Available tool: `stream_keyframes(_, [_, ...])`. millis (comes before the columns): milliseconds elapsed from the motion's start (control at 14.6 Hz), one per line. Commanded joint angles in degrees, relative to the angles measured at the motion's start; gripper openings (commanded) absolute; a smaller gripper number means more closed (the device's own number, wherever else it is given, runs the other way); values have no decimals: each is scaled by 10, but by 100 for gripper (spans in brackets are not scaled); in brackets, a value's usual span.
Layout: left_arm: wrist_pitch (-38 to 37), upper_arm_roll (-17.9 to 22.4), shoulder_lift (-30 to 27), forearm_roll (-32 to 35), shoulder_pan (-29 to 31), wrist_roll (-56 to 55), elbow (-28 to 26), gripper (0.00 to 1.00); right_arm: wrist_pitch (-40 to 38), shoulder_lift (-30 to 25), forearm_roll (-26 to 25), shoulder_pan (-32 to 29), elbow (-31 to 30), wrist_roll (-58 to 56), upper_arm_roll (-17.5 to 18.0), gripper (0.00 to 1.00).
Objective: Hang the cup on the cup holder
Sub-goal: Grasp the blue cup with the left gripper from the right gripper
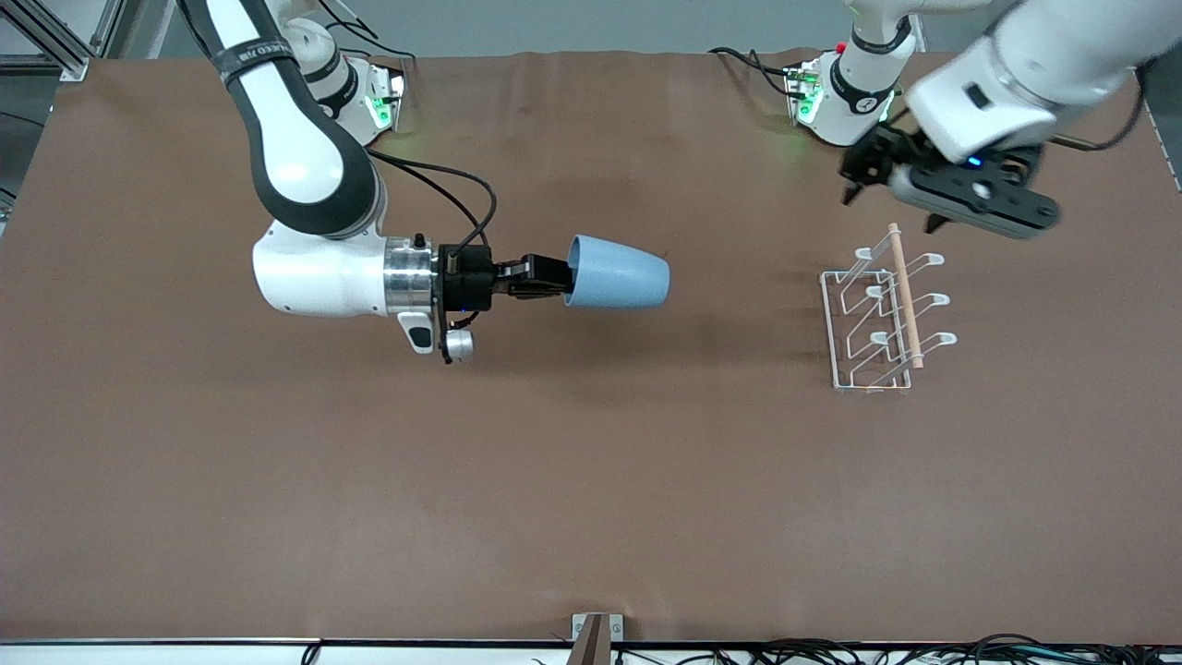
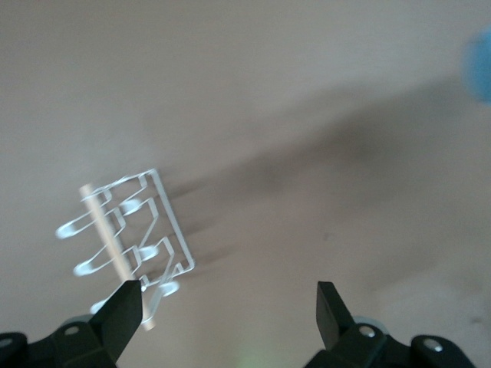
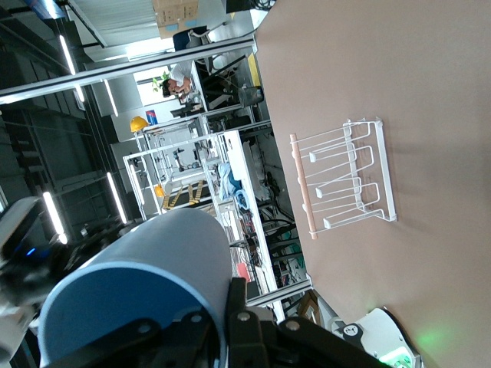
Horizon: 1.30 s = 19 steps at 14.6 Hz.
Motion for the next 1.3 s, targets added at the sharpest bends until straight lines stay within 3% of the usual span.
stream_keyframes(0, [24, -56, 11, -4, 1, 11, 32, 100, -5, 25, 15, 18, 34, 0, -5, 0])
stream_keyframes(205, [79, -110, 30, -3, -4, 42, 33, 100, -8, 28, 35, 24, 35, 0, -5, 0])
stream_keyframes(342, [108, -125, 48, -1, -8, 91, 33, 100, -7, 28, 39, 29, 35, 0, -5, 0])
stream_keyframes(889, [166, -133, 110, 4, -32, 276, 42, 100, -7, 28, 39, 32, 36, 0, -6, 1])
stream_keyframes(1231, [210, -133, 132, 97, -74, 319, 41, 100, -6, 28, 39, 33, 36, -1, -6, 1])
